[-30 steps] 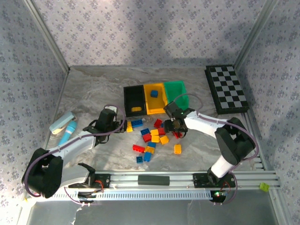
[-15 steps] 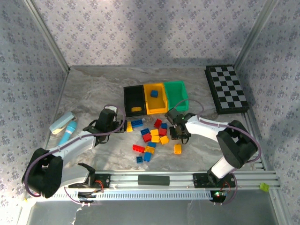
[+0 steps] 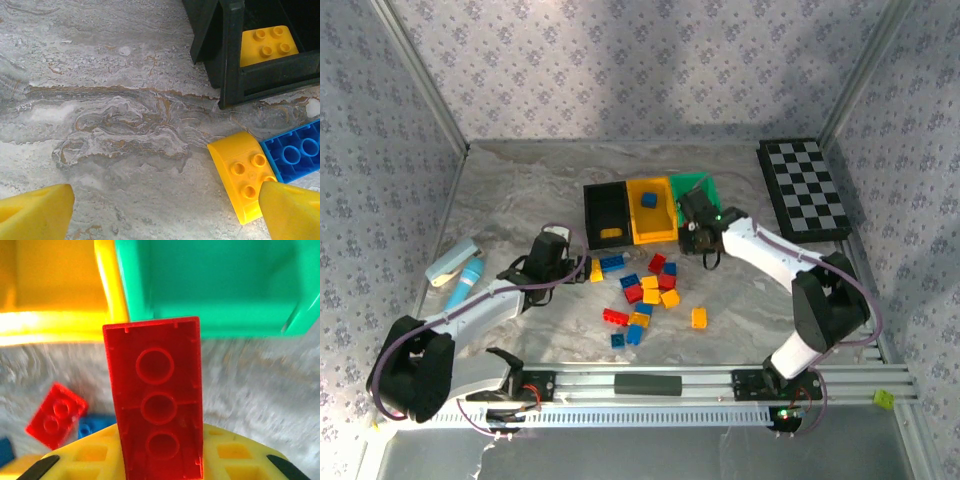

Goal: Sort the legos into containers by color
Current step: Place the lego in the container, then move the container to the top-center of the table.

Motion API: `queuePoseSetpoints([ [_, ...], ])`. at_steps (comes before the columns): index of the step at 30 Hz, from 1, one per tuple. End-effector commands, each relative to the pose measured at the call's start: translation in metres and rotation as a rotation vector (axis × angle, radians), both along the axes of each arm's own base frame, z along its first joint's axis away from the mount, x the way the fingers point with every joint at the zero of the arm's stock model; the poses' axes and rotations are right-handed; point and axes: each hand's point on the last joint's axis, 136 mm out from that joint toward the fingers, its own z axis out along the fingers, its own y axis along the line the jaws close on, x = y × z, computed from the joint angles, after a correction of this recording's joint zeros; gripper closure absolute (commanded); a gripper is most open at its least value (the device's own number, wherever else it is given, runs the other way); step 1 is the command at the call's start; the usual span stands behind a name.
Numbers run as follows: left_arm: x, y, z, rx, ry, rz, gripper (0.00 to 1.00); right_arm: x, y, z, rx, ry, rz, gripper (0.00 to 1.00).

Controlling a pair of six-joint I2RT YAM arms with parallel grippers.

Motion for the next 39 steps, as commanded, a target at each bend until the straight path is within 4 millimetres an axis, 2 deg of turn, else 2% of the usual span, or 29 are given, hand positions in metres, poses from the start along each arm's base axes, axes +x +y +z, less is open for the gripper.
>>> queuePoseSetpoints([
  [1,0.006,-0.001,0.006,-0.007,-0.016,0.008,0.05,0.040,-0.008,0.012,-0.009,-0.037,0.002,0.68],
  [5,0.006,0.001,0.006,0.002,-0.015,0.013,0.05,0.077,-0.013,0.006,-0.006,-0.035,-0.026,0.59],
  [7,0.006,0.002,0.006,0.006,-0.016,0.015,0.05,0.089,-0.015,-0.003,-0.013,-0.023,-0.031,0.44],
  [9,0.006,0.002,0.006,0.006,-0.015,0.015,0.05,0.095,-0.017,-0.013,-0.024,-0.002,-0.034,0.34],
  [12,0.006,0.001,0.006,0.001,-0.016,0.012,0.05,0.100,-0.014,-0.023,-0.013,0.015,-0.025,0.33],
  [17,0.007,-0.001,0.005,-0.005,-0.009,0.008,0.05,0.093,-0.007,-0.039,0.019,0.045,-0.022,0.35],
  [22,0.007,-0.003,0.003,-0.011,-0.001,0.002,0.05,0.075,0.000,-0.052,0.073,0.081,-0.021,0.35],
  [31,0.007,-0.004,0.003,-0.014,0.001,-0.001,0.05,0.037,0.006,-0.051,0.032,0.086,-0.027,0.35],
  [39,0.007,-0.005,0.002,-0.016,0.005,-0.004,0.05,0.022,0.004,-0.039,0.001,0.068,-0.093,0.34],
])
